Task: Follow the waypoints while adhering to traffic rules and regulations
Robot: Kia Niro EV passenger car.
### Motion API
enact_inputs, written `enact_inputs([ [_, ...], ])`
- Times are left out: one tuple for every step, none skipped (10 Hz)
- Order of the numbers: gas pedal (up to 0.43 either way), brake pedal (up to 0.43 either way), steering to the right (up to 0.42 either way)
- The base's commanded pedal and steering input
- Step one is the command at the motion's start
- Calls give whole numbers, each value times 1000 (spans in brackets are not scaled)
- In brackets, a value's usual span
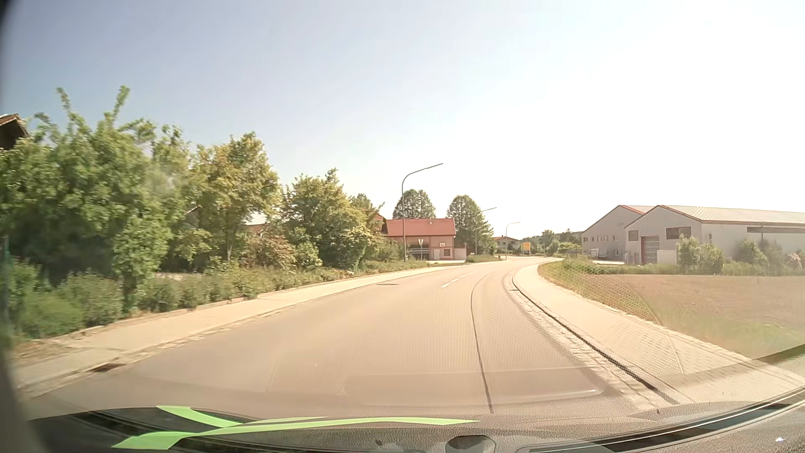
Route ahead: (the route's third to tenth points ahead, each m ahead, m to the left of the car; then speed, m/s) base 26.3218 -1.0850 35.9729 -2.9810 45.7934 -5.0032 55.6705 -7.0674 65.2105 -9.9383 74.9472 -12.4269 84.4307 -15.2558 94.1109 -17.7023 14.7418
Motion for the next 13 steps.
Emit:
enact_inputs([
  [150, 0, 30],
  [150, 0, 30],
  [150, 0, 29],
  [150, 0, 30],
  [157, 0, 30],
  [157, 0, 29],
  [157, 0, 29],
  [157, 0, 28],
  [150, 0, 28],
  [150, 0, 27],
  [150, 0, 27],
  [150, 0, 27],
  [150, 0, 26],
])
